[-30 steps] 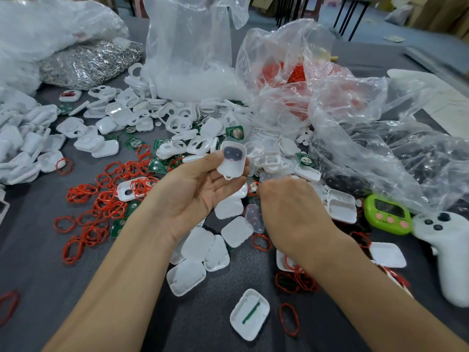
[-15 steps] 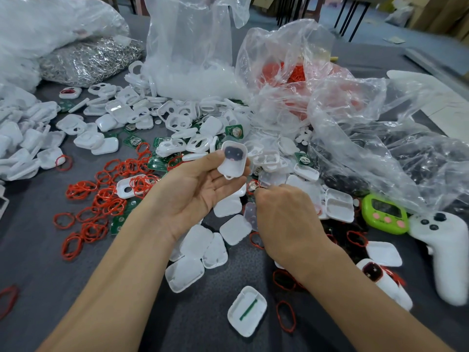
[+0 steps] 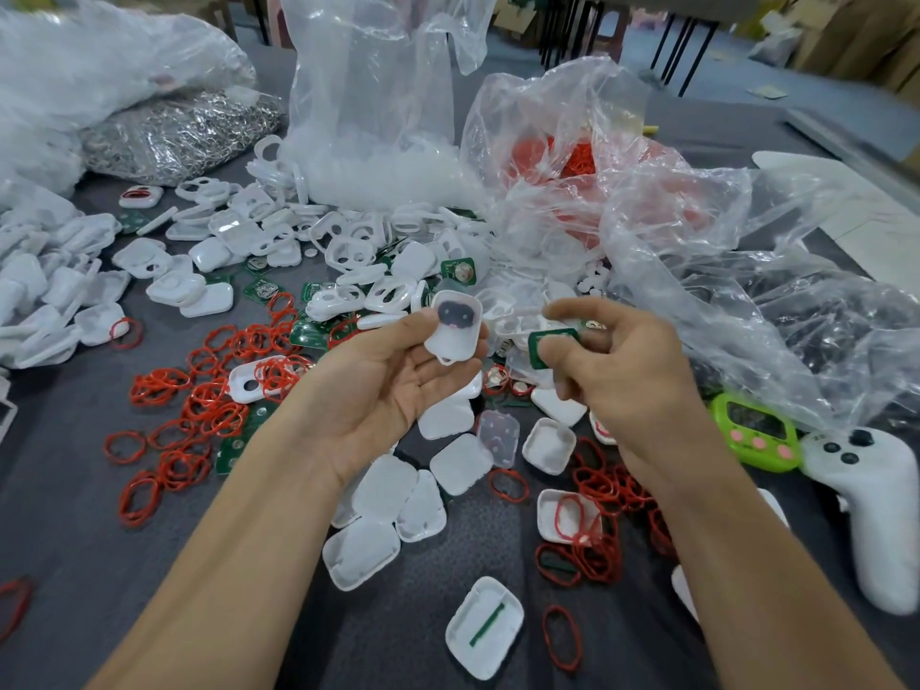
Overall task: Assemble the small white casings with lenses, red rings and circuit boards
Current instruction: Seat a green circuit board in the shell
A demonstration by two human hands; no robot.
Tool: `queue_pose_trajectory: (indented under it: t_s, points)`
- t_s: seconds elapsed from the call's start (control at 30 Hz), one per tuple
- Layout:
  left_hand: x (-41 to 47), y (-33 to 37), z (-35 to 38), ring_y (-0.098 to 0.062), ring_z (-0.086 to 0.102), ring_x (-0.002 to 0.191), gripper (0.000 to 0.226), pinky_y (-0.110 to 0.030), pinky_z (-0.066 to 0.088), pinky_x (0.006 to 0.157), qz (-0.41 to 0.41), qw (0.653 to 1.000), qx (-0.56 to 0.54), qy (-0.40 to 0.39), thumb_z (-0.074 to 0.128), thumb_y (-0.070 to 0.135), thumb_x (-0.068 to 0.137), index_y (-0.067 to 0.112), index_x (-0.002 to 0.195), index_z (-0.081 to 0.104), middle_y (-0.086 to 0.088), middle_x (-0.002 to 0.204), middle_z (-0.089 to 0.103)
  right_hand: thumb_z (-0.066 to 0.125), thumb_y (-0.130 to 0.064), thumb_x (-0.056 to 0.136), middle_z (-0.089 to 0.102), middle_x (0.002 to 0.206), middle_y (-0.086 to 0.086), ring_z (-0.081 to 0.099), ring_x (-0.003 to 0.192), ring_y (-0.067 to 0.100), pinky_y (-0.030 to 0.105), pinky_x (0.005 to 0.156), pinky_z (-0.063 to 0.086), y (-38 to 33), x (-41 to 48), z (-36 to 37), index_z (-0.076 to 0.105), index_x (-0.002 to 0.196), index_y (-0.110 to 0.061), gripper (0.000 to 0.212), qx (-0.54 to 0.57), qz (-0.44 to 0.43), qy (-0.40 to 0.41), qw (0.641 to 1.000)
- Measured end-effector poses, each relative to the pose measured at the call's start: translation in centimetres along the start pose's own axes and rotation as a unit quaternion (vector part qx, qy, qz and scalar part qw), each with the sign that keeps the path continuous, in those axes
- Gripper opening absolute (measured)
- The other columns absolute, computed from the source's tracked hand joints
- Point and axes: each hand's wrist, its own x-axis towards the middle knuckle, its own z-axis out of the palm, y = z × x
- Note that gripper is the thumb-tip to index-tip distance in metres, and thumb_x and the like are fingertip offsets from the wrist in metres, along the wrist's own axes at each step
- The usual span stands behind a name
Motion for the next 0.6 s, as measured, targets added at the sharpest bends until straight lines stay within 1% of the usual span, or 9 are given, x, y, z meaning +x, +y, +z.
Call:
queue_pose_trajectory:
  t_s: [0.03, 0.07, 0.17, 0.27, 0.33, 0.4, 0.5, 0.57, 0.6]
  points:
    - [0.1, -0.1, 0.0, -0.027, 0.076, 0.101, 0.027, -0.03, 0.063, 0.074, 0.001, 1.0, 0.003, -0.002, 0.064, 0.02, 0.085, 0.003, 0.096, 0.082, -0.022, 0.114, 0.074, 0.073, -0.001, 0.088, 0.06, 0.052, 0.0, 0.052, 0.045, 0.012, 0.018, 0.047, 0.042, -0.2, 0.0, 0.0, 0.069, 0.097, -0.018, 0.021, 0.1, 0.029, -0.021, 0.994]
    - [0.2, -0.2, 0.1, -0.026, 0.076, 0.102, 0.027, -0.03, 0.063, 0.074, 0.001, 1.0, 0.008, -0.002, 0.064, 0.02, 0.084, 0.004, 0.095, 0.083, -0.021, 0.115, 0.074, 0.074, 0.003, 0.086, 0.059, 0.053, 0.004, 0.051, 0.044, 0.015, 0.02, 0.046, 0.042, -0.4, 0.1, 0.3, 0.066, 0.094, -0.016, 0.022, 0.16, 0.047, -0.041, 0.985]
    - [0.6, -0.6, 0.2, -0.025, 0.076, 0.1, 0.027, -0.032, 0.063, 0.074, -0.002, 1.0, 0.024, 0.014, 0.066, 0.019, 0.082, 0.004, 0.096, 0.082, -0.019, 0.114, 0.075, 0.073, 0.004, 0.086, 0.062, 0.058, 0.005, 0.053, 0.044, 0.017, 0.023, 0.045, 0.047, -1.2, 0.5, 1.5, 0.066, 0.083, -0.012, 0.018, 0.263, 0.095, -0.057, 0.958]
    - [0.9, -0.9, 0.1, -0.026, 0.075, 0.104, 0.039, -0.033, 0.063, 0.079, -0.002, 0.999, 0.037, 0.01, 0.066, 0.017, 0.083, 0.0, 0.118, 0.071, -0.019, 0.119, 0.074, 0.061, 0.002, 0.096, 0.062, 0.064, 0.004, 0.062, 0.049, 0.02, 0.022, 0.046, 0.045, -1.5, 0.9, 2.1, 0.061, 0.086, -0.011, 0.016, 0.338, 0.141, -0.057, 0.929]
    - [0.9, -1.0, 0.0, -0.025, 0.074, 0.106, 0.046, -0.033, 0.062, 0.08, -0.002, 1.0, 0.028, -0.002, 0.066, 0.013, 0.083, -0.001, 0.127, 0.065, -0.018, 0.123, 0.072, 0.056, 0.001, 0.1, 0.065, 0.07, 0.003, 0.067, 0.06, 0.02, 0.024, 0.054, 0.051, -1.3, 0.9, 2.1, 0.063, 0.093, -0.013, 0.017, 0.324, 0.126, -0.063, 0.936]
    - [1.0, -0.9, 0.0, -0.025, 0.074, 0.106, 0.047, -0.033, 0.062, 0.08, -0.006, 1.0, 0.013, -0.012, 0.066, 0.009, 0.083, -0.002, 0.129, 0.064, -0.018, 0.125, 0.072, 0.055, 0.002, 0.1, 0.069, 0.074, 0.001, 0.066, 0.065, 0.011, 0.021, 0.058, 0.053, -0.9, 0.8, 2.0, 0.072, 0.1, -0.014, 0.022, 0.296, 0.088, -0.061, 0.949]
    - [1.0, -0.8, 0.1, -0.026, 0.073, 0.11, 0.037, -0.034, 0.062, 0.084, -0.008, 0.999, 0.002, -0.045, 0.069, 0.007, 0.084, 0.0, 0.12, 0.073, -0.019, 0.126, 0.071, 0.06, 0.008, 0.096, 0.071, 0.068, -0.005, 0.061, 0.056, 0.0, 0.011, 0.054, 0.047, -0.5, 0.6, 1.6, 0.078, 0.083, -0.014, 0.031, 0.255, 0.054, -0.048, 0.964]
    - [1.1, -0.8, 0.1, -0.026, 0.071, 0.113, 0.038, -0.035, 0.061, 0.087, -0.008, 0.998, 0.002, -0.062, 0.073, 0.01, 0.08, 0.002, 0.117, 0.076, -0.019, 0.128, 0.07, 0.066, 0.009, 0.091, 0.07, 0.064, -0.004, 0.058, 0.056, 0.005, 0.015, 0.056, 0.047, -0.2, 0.6, 1.3, 0.078, 0.072, -0.02, 0.037, 0.21, 0.058, -0.041, 0.975]
    - [1.1, -0.9, 0.1, -0.026, 0.071, 0.115, 0.038, -0.036, 0.061, 0.089, -0.006, 0.998, 0.003, -0.067, 0.072, 0.01, 0.081, 0.003, 0.117, 0.076, -0.019, 0.13, 0.069, 0.068, 0.008, 0.09, 0.07, 0.064, -0.002, 0.058, 0.058, 0.009, 0.018, 0.057, 0.048, -0.1, 0.6, 1.2, 0.077, 0.07, -0.022, 0.037, 0.194, 0.064, -0.035, 0.978]
